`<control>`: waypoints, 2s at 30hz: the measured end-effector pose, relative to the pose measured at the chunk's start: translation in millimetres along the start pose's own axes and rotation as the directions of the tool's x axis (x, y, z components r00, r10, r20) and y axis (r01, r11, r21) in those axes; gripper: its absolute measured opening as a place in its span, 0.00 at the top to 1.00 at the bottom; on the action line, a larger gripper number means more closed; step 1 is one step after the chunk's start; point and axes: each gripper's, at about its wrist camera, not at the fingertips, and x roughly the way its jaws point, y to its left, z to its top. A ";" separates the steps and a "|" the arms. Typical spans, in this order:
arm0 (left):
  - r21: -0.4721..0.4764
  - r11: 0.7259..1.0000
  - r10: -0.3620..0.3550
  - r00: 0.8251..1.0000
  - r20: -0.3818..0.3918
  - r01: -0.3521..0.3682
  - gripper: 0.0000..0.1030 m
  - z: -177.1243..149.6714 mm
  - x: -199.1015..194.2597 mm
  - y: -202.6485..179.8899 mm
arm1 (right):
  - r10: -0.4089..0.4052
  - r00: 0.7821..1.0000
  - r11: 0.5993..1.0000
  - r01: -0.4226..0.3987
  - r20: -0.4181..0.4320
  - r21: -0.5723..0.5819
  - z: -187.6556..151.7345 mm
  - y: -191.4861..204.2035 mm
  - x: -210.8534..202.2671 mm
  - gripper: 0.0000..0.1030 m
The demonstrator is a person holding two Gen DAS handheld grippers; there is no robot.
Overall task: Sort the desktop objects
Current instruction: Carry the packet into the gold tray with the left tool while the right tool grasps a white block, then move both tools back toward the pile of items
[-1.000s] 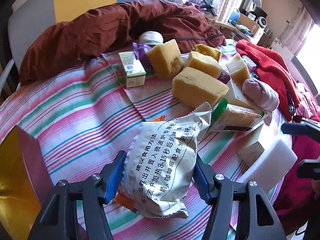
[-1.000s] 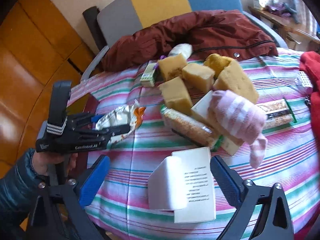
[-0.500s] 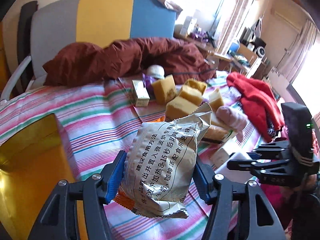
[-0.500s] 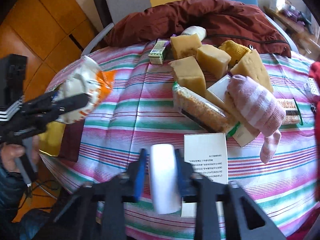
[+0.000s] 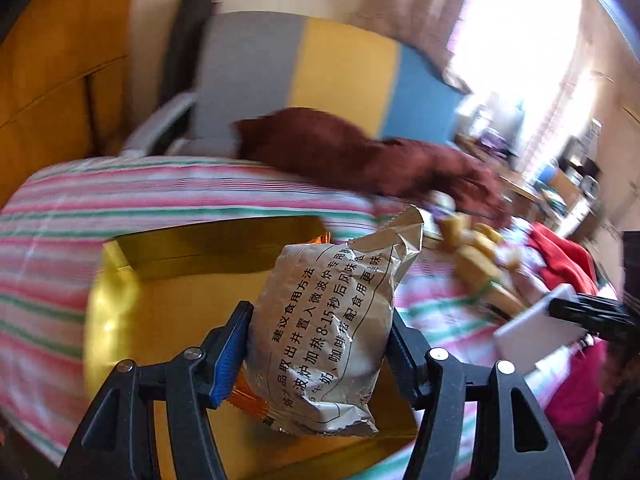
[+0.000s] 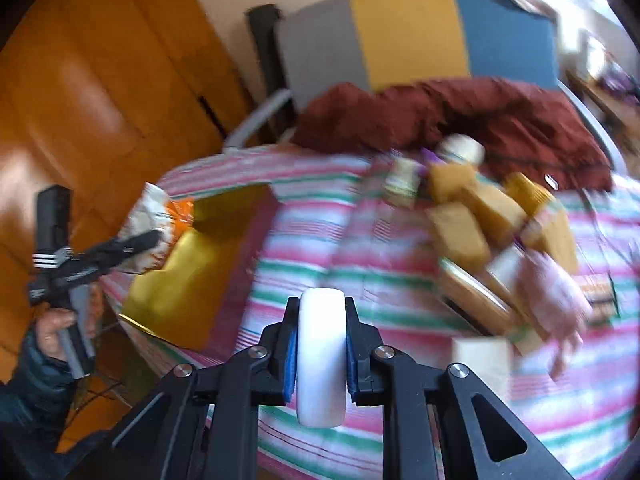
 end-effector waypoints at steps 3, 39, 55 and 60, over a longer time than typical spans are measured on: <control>-0.035 0.997 0.072 0.997 0.005 -0.072 0.38 1.3 -0.4 32.6 | 0.070 0.997 0.996 -0.070 -0.013 -0.061 19.4 39.6 20.5 0.81; -0.118 0.956 0.285 0.948 0.143 -0.270 0.23 -62.6 -63.4 23.9 | -0.142 0.981 0.953 0.171 0.132 -0.250 -27.8 134.2 70.4 0.16; -0.118 0.976 0.195 0.976 0.092 -0.184 0.22 -74.9 -51.4 16.1 | -0.184 0.980 0.965 0.194 0.077 -0.174 -40.0 104.6 69.3 0.16; -0.110 0.980 0.175 0.981 0.082 -0.165 0.22 -71.4 -47.2 11.0 | -0.229 0.971 0.962 0.236 0.064 -0.136 -43.4 82.0 59.7 0.15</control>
